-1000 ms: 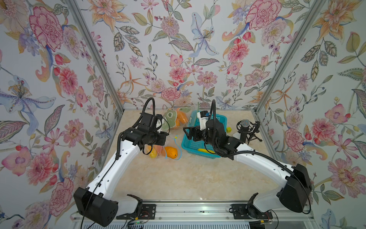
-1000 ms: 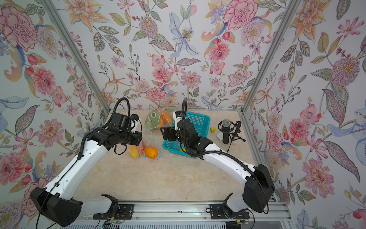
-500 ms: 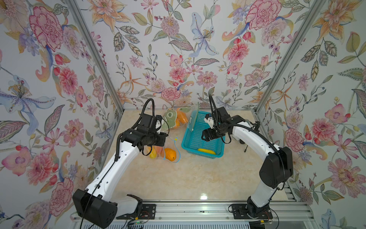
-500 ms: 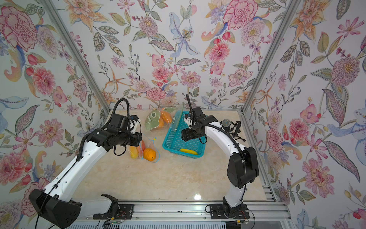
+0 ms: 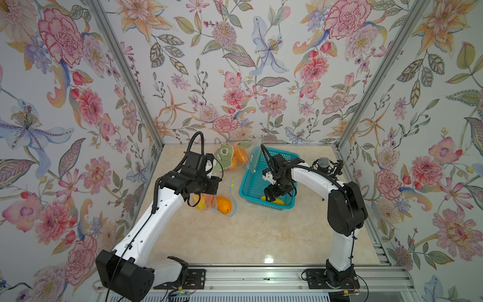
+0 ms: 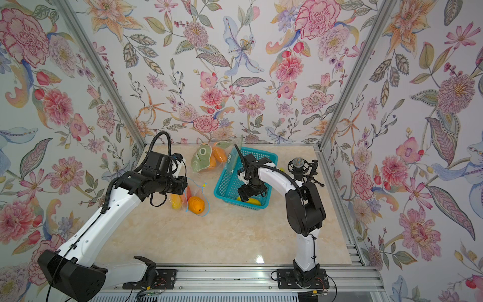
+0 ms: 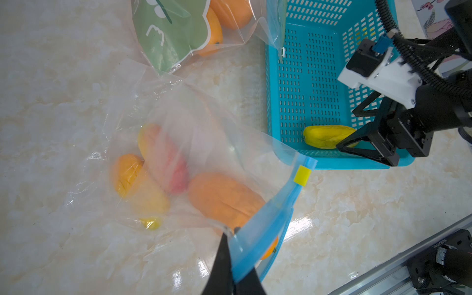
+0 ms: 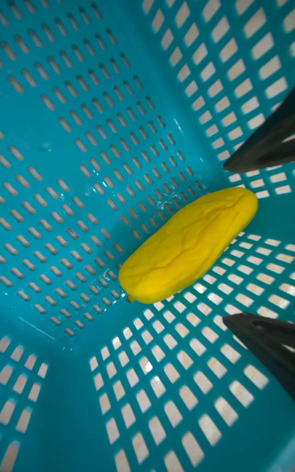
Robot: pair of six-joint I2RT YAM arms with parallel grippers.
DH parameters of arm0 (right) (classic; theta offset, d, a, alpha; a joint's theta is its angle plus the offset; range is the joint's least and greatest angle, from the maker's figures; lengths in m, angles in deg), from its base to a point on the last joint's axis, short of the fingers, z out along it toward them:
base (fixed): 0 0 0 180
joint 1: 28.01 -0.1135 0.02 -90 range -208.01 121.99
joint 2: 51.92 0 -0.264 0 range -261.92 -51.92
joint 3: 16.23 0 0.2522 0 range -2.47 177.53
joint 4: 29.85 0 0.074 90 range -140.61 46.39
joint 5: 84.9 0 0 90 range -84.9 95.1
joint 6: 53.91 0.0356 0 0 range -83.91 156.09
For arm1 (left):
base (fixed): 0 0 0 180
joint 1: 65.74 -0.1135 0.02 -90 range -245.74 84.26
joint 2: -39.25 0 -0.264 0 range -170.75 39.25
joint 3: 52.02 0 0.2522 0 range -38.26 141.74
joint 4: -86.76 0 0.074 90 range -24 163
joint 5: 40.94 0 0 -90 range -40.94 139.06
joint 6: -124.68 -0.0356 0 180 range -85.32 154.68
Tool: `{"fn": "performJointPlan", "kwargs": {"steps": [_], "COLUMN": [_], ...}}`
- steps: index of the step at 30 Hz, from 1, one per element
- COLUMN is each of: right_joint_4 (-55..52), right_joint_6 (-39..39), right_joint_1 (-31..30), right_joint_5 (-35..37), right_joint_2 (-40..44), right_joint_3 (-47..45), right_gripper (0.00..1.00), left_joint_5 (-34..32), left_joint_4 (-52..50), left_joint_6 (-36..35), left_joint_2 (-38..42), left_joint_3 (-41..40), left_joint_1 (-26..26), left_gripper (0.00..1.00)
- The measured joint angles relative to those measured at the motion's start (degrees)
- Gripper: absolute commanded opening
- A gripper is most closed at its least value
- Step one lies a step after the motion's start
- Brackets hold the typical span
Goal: Place the mango in a zip-top bag and seal the zipper
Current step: Pick up the mango from the basket.
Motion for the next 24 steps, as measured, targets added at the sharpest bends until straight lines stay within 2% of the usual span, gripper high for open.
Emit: {"fn": "performJointPlan", "kwargs": {"steps": [3,7,11,14,16,18,24], "right_joint_4": [0.0,0.1,1.3,2.0,2.7,3.2,5.5], "right_joint_6": [0.0,0.9,2.6,3.8,4.3,4.7,6.1], "right_joint_1": [-0.5,-0.6,-0.1,0.3,0.7,1.0,1.5], "right_joint_5": [1.4,3.1,3.8,4.0,3.8,3.3,2.0], "right_joint_2": [-2.3,-5.4,-7.2,-7.3,-7.3,-7.2,-4.1], "right_joint_3": [0.1,1.0,2.3,2.7,3.1,3.1,2.3], "right_gripper": [0.82,0.74,0.61,0.45,0.38,0.35,0.35], "left_joint_5": [0.1,0.6,1.0,1.1,1.1,1.1,1.1], "left_joint_4": [0.0,0.0,0.0,0.1,0.1,0.2,0.3], "left_joint_6": [0.0,0.0,0.0,0.0,0.0,0.0,0.0], "left_joint_2": [0.0,0.0,0.0,0.0,0.0,0.0,0.0], "left_joint_3": [0.0,-0.1,-0.1,-0.3,-0.3,-0.3,-0.3], "left_joint_1": [0.0,0.0,0.0,0.0,0.0,0.0,0.0], "left_gripper": [0.0,0.0,0.0,0.0,0.0,0.0,0.0]}}
